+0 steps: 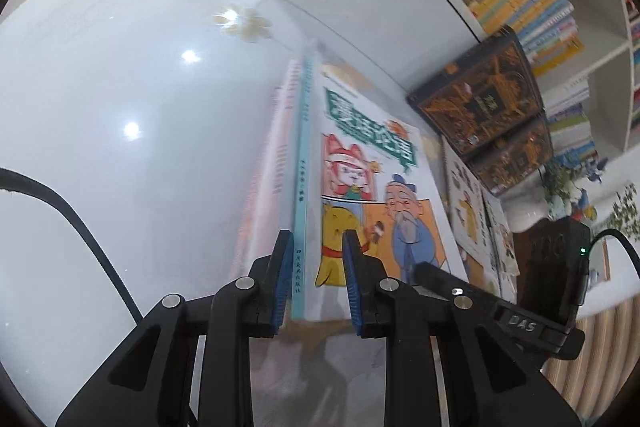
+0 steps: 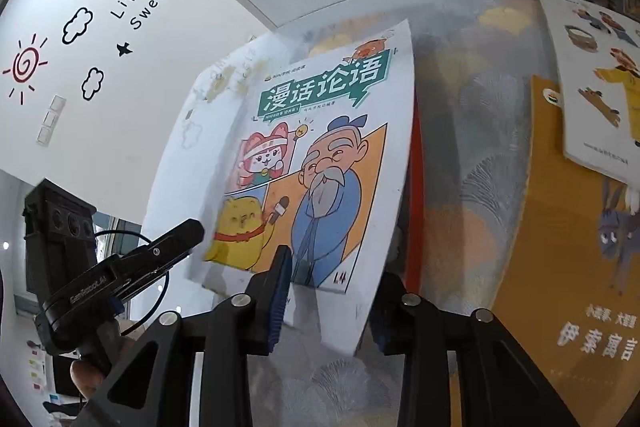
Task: Organize books
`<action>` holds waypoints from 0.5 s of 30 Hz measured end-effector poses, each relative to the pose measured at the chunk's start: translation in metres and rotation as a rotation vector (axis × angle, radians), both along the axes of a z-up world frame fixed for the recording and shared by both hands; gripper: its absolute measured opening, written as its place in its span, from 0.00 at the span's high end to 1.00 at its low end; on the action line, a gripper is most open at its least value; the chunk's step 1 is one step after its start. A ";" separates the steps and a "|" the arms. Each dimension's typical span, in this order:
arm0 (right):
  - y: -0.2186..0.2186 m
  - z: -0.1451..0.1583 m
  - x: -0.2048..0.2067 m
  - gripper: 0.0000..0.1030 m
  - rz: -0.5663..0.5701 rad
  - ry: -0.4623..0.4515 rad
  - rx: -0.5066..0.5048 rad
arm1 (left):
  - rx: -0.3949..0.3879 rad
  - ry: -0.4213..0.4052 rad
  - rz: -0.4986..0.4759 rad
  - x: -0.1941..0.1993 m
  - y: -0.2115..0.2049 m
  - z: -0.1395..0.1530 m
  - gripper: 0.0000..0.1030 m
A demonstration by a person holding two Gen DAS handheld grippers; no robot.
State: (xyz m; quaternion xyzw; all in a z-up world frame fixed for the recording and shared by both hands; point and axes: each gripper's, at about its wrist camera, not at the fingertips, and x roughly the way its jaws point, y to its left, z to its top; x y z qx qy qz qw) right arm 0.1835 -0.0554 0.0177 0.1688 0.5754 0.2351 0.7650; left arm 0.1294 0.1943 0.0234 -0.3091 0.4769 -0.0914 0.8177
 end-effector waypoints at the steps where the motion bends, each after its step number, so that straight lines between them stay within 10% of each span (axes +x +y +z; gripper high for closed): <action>1: -0.002 0.002 -0.001 0.63 -0.001 0.001 -0.003 | -0.002 -0.002 0.007 -0.005 0.002 0.002 0.78; 15: -0.098 0.037 -0.140 0.42 -0.073 -0.129 -0.275 | 0.093 -0.070 -0.059 -0.090 -0.045 0.060 0.75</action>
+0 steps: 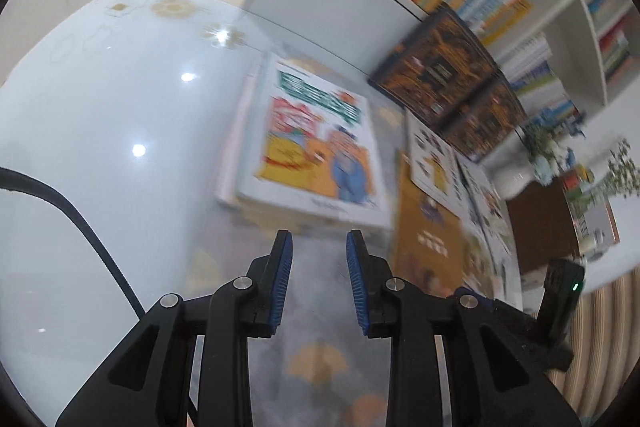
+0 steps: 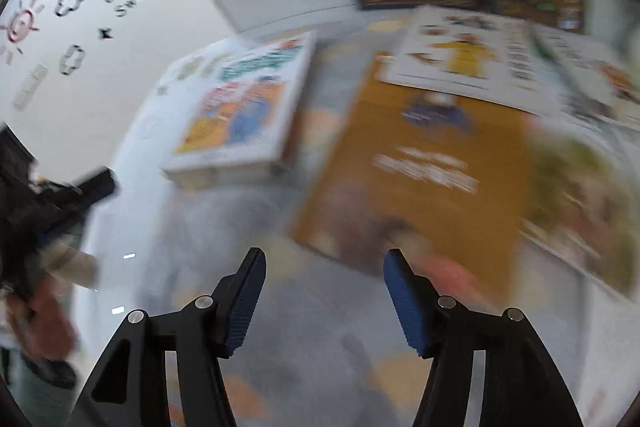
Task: Organize books
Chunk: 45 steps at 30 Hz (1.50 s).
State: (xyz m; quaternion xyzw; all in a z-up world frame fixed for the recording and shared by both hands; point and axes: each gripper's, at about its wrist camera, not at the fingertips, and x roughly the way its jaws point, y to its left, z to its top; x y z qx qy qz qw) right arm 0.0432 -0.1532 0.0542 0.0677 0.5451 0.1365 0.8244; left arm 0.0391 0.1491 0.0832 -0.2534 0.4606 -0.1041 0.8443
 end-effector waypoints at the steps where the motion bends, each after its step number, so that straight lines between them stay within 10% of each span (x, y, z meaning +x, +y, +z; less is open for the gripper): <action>1: -0.009 -0.002 -0.012 0.42 -0.025 -0.008 -0.055 | 0.008 -0.006 -0.016 -0.004 -0.010 0.004 0.75; 10: -0.098 -0.045 -0.061 0.37 -0.248 0.013 -0.231 | 0.041 -0.043 -0.156 -0.017 -0.072 0.033 0.61; 14: -0.099 -0.051 -0.055 0.00 -0.244 -0.018 -0.250 | 0.062 -0.051 -0.197 -0.021 -0.090 0.041 0.61; 45: -0.060 -0.060 -0.092 0.00 -0.253 -0.203 -0.272 | 0.066 -0.077 -0.184 -0.051 -0.121 0.059 0.61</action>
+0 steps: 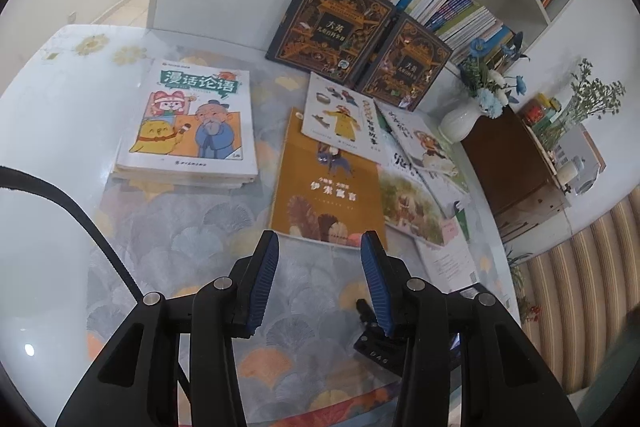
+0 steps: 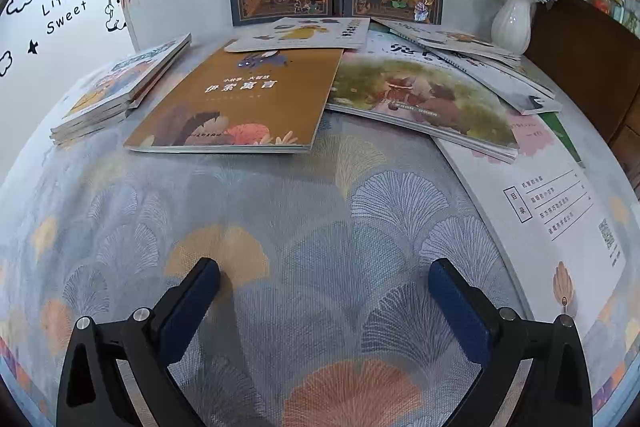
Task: Organize books
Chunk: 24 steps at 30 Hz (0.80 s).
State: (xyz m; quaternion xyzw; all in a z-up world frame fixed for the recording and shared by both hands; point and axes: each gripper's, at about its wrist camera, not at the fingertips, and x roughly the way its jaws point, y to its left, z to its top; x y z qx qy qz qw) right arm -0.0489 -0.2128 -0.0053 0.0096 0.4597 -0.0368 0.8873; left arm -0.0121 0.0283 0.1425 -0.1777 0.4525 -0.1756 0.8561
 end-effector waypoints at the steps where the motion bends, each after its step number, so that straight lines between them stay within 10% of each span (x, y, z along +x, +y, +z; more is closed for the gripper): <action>1: 0.000 0.000 0.000 0.00 0.000 0.000 -0.001 | -0.004 -0.004 -0.003 0.001 -0.003 0.003 0.61; 24: 0.000 0.000 0.000 0.00 0.001 0.001 0.000 | 0.030 -0.062 0.078 -0.046 0.048 0.022 0.61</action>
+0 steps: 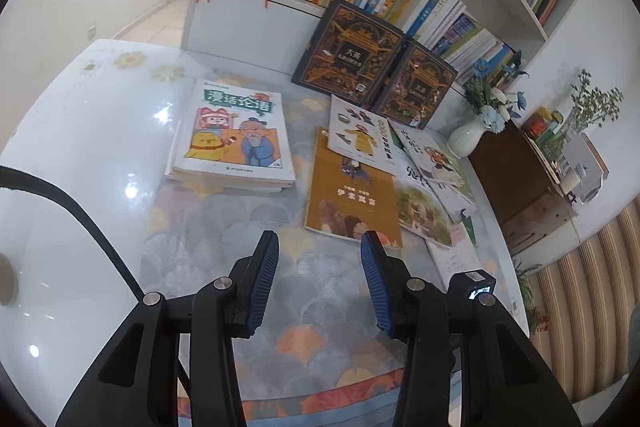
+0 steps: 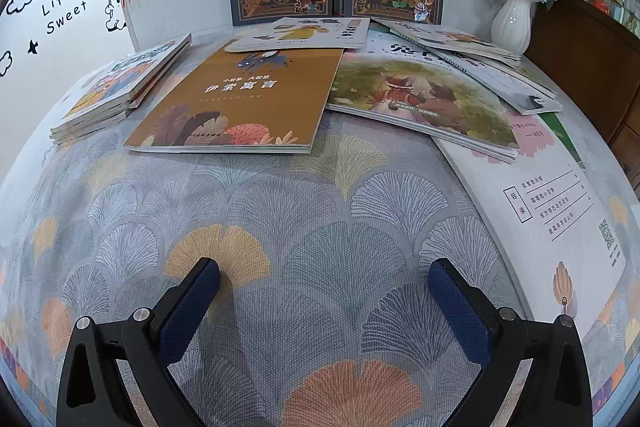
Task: Organize books
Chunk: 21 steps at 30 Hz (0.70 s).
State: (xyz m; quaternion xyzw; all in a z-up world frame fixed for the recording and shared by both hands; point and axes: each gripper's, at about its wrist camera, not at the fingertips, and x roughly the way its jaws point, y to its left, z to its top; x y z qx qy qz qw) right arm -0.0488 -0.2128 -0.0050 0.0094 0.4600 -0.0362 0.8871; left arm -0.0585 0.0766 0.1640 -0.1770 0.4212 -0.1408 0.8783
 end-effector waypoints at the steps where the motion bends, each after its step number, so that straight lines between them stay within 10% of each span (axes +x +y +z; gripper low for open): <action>1: 0.000 0.000 0.000 0.00 0.000 0.000 0.000 | 0.000 0.003 0.004 0.001 0.001 -0.001 0.61; 21: 0.000 0.000 0.000 0.00 0.001 0.001 0.001 | 0.041 0.027 0.032 0.016 -0.008 -0.006 0.61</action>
